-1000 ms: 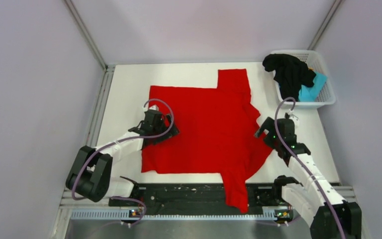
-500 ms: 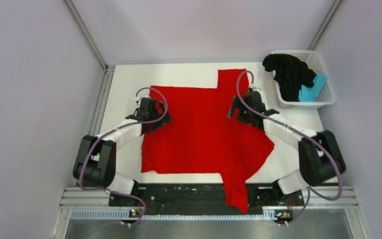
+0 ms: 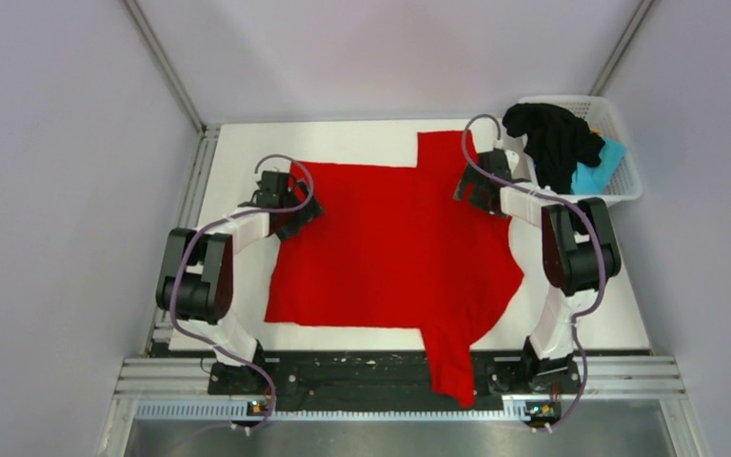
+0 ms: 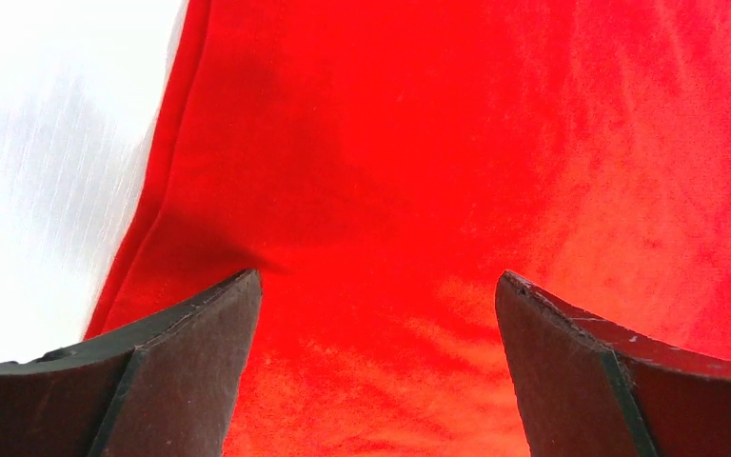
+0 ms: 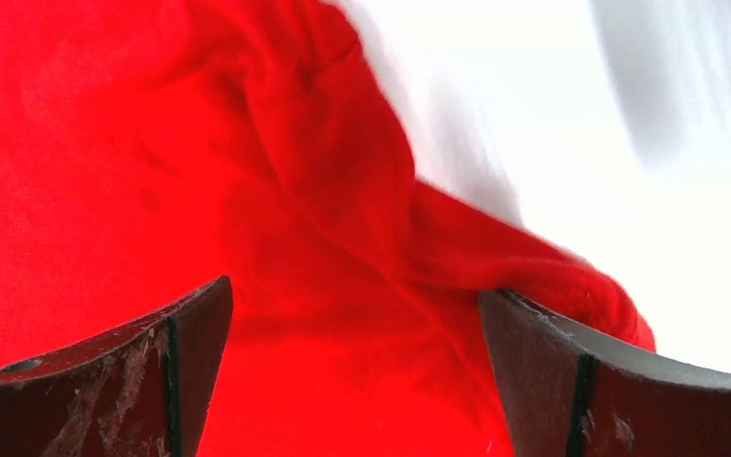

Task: Fold and stack the t-shirts
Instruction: Flatten out the tshirt

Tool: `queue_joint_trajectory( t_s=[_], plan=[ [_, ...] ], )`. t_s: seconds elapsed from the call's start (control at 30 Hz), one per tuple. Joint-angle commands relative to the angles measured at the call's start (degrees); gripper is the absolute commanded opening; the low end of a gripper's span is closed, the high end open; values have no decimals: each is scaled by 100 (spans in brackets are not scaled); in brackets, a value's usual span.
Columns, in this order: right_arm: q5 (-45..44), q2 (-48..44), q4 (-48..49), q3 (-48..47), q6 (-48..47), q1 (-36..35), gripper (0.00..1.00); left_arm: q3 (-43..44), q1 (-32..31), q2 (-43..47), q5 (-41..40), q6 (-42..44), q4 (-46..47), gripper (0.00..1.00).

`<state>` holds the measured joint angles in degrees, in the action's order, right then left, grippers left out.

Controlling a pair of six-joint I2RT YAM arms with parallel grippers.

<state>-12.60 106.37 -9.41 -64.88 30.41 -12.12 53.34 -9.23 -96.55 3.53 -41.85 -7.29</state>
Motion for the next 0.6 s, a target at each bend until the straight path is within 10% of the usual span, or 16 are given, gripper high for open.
queue_joint_trajectory(
  t_s=[0.0,0.57],
  plan=[
    [-3,500,-144,-495,-230,239,99,84,170,-563,207,46,-248,99],
    [625,2954,-853,-3956,-203,663,99,2524,545,-2211,653,-27,-1043,99]
  ],
)
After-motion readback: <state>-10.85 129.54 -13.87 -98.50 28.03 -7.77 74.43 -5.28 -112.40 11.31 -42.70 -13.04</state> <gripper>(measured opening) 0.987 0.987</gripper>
